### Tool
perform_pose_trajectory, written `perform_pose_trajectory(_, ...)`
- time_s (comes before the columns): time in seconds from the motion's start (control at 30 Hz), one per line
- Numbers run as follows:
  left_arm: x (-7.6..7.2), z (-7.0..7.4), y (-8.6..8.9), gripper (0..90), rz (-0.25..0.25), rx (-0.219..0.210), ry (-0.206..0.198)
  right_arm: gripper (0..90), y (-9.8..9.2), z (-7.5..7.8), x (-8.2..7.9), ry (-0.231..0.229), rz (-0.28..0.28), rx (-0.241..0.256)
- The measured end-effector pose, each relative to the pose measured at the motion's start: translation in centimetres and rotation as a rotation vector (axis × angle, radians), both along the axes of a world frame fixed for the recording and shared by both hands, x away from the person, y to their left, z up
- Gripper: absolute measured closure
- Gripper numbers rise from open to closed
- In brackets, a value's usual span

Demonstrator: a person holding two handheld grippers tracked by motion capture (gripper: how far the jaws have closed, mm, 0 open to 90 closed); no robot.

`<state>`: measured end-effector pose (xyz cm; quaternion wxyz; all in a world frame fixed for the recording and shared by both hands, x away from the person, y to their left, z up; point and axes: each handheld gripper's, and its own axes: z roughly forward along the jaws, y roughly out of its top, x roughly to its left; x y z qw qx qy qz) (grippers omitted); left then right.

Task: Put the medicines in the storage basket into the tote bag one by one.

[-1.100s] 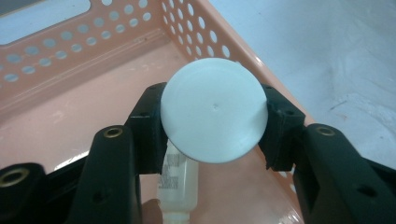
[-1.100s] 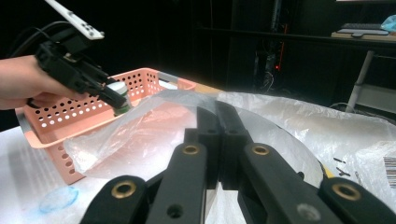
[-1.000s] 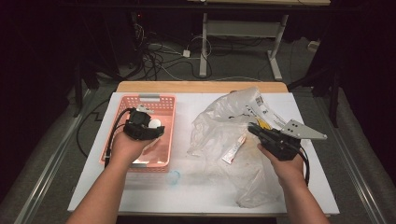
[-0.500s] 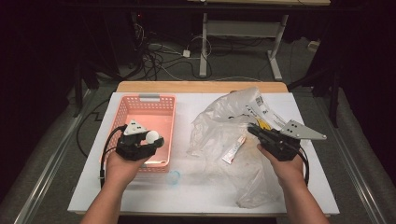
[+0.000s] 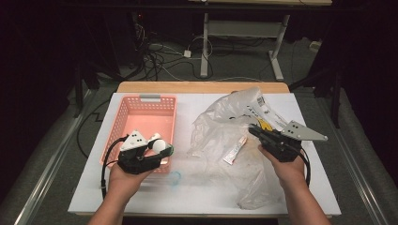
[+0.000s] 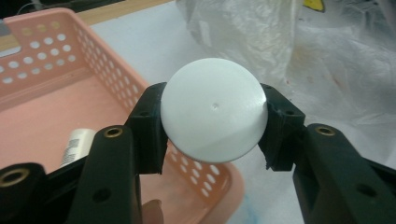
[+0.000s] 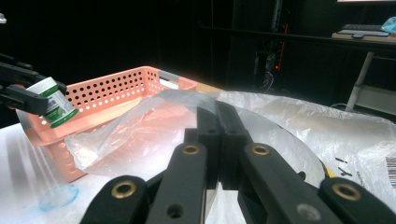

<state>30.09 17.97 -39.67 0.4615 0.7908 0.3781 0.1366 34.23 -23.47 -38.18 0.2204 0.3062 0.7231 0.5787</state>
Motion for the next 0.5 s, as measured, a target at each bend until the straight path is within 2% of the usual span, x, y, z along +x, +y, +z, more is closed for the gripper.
perform_pose_trajectory(0.07,-0.3,0.1,-0.4,48.5,-0.015,-0.002,-0.016,90.0,-0.1,0.0,0.0,-0.001,-0.001,0.002)
perform_pose_trajectory(0.17,-0.8,0.2,-1.0,48.6,-0.056,-0.035,-0.027,90.0,-0.1,0.1,0.0,-0.007,-0.001,0.002)
perform_pose_trajectory(0.33,-1.4,0.2,-2.5,48.5,-0.103,-0.035,-0.029,90.0,0.0,0.1,-0.1,-0.004,0.001,0.003)
perform_pose_trajectory(0.5,-1.5,-0.5,-3.8,48.6,-0.148,-0.028,-0.022,90.0,0.0,0.0,-0.1,-0.001,0.003,0.000)
